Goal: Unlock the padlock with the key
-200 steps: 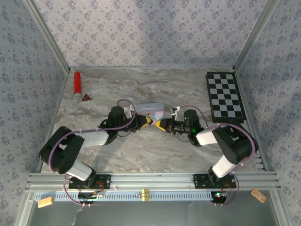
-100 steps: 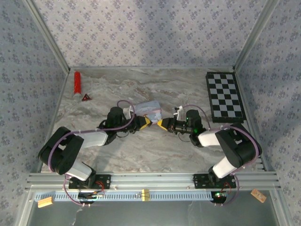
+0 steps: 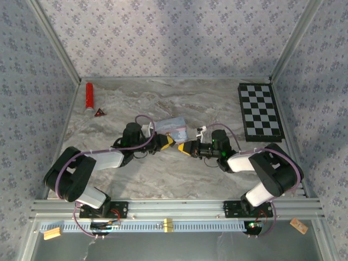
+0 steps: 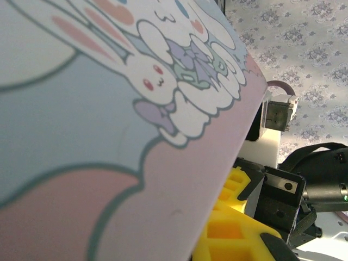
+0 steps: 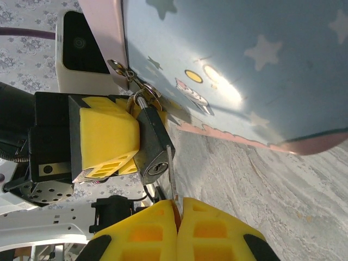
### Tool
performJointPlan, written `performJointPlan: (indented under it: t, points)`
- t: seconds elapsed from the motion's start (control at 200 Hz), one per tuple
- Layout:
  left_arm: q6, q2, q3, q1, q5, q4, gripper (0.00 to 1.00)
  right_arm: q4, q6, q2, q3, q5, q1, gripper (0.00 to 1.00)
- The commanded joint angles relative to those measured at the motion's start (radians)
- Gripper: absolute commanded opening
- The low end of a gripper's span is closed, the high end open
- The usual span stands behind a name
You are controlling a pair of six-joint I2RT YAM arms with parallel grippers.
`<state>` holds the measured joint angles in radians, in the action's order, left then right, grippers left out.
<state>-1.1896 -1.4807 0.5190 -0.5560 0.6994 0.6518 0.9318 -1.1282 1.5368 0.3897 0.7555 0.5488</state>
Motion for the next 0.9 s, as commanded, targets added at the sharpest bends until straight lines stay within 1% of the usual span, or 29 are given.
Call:
performJointPlan:
  t: [0.0,0.24,0.405,0.53,0.675,0.895]
  points:
    - [0.023,0.036,0.049,0.005,0.06,0.039,0.0,0.039,0.012,-0.013,0.001,0.027,0.016,0.0]
    - [0.016,0.027,0.049,0.022,0.084,0.045,0.0,0.05,0.025,-0.026,-0.021,0.025,0.039,0.0]
    - [0.024,0.036,0.041,0.026,0.105,0.032,0.0,0.016,0.05,-0.051,-0.026,0.017,0.046,0.0]
    - [0.045,0.057,0.044,0.026,0.121,-0.017,0.0,0.024,0.042,-0.05,-0.011,0.023,0.047,0.0]
    - [0.05,0.067,0.041,0.026,0.135,-0.025,0.0,0.001,0.056,-0.05,0.004,0.03,0.056,0.0]
    - [0.049,0.073,0.039,0.027,0.137,-0.027,0.0,0.028,0.049,-0.04,-0.012,0.031,0.065,0.0]
